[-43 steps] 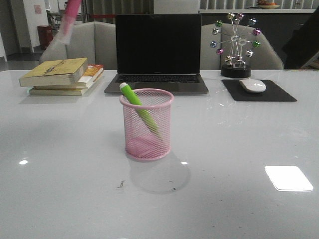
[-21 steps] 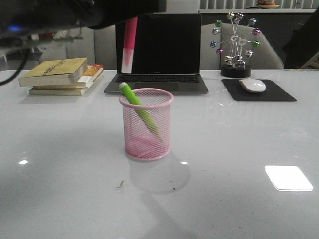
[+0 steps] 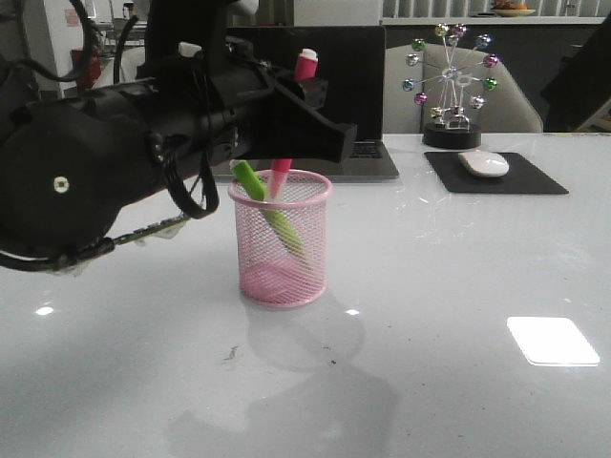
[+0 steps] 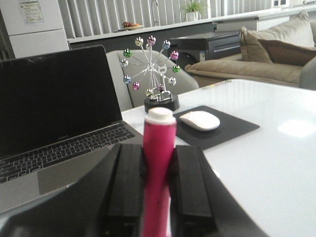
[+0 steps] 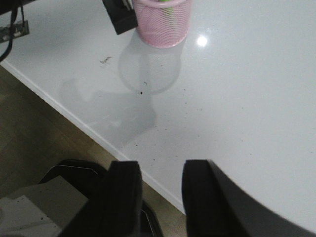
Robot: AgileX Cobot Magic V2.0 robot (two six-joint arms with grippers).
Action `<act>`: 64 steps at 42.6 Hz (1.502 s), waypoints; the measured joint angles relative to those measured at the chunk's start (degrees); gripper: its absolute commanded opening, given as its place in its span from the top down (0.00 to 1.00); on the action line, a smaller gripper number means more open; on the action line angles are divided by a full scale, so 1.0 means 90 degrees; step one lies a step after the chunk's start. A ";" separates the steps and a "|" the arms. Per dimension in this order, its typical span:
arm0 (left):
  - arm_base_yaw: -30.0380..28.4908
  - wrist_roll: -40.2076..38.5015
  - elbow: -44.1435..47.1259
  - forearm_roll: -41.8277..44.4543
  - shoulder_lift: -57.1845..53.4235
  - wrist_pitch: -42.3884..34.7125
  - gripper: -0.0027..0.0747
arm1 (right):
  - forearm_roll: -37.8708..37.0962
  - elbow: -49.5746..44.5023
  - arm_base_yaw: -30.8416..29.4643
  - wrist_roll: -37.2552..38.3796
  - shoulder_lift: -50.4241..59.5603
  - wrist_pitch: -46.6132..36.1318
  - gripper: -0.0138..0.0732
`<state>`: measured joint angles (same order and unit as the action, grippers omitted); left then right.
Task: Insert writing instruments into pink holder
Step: 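Lower the pink marker into the holder and open the left gripper, then withdraw the left gripper up and away from the holder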
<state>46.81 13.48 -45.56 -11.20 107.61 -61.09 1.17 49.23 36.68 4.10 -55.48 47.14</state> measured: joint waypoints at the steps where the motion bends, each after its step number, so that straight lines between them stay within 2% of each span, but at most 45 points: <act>1: 0.0000 0.0000 0.0000 0.0000 0.0016 0.0000 0.84 | 0.0000 0.0000 0.0000 0.0000 0.0000 0.0000 0.45; 6: 0.0000 0.0000 0.0000 0.0009 0.0177 0.0025 0.83 | 0.0000 0.0000 0.0000 0.0000 0.0000 0.0000 0.45; 9: 0.0000 0.0000 0.0000 0.0009 0.0273 0.0073 0.79 | 0.0000 0.0000 0.0000 0.0000 0.0000 0.0000 0.45; 13: 0.0000 0.0000 0.0000 0.0024 0.0336 0.0132 0.65 | 0.0000 0.0000 0.0000 0.0000 0.0000 0.0000 0.45; 16: 0.0000 0.0000 0.0000 0.0024 0.0336 0.0132 0.50 | 0.0000 0.0000 0.0000 0.0000 0.0000 0.0000 0.45; 21: 0.0000 0.0000 -0.0012 0.0024 0.0336 0.0132 0.36 | 0.0000 0.0000 0.0000 0.0000 0.0000 0.0000 0.45; 27: 0.0000 0.0000 -0.0012 0.0024 0.0292 0.0185 0.35 | 0.0000 0.0000 0.0000 0.0000 0.0000 0.0000 0.45; 33: 0.0000 0.0051 -0.0012 0.0001 -0.0227 0.0779 0.35 | 0.0000 0.0000 0.0000 0.0000 0.0000 0.0000 0.45; 38: 0.0000 0.0342 -0.0025 -0.0070 -0.0952 0.1682 0.35 | 0.0000 0.0000 0.0000 0.0000 0.0000 0.0000 0.45; 49: -0.0099 0.1182 -0.0421 -0.0639 -0.2671 0.5295 0.35 | 0.0000 0.0000 0.0000 0.0000 0.0000 0.0000 0.45; 59: -0.0741 0.1214 -0.0782 -0.0575 -0.4040 0.8543 0.35 | 0.0000 0.0000 0.0000 0.0000 0.0000 0.0000 0.45; 64: -0.1154 0.1225 -0.0892 -0.0326 -0.4601 0.9864 0.35 | 0.0000 0.0000 0.0000 0.0000 0.0000 0.0000 0.45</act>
<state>36.43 24.50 -53.58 -14.13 66.20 27.69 1.17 49.23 36.68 4.10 -55.48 47.14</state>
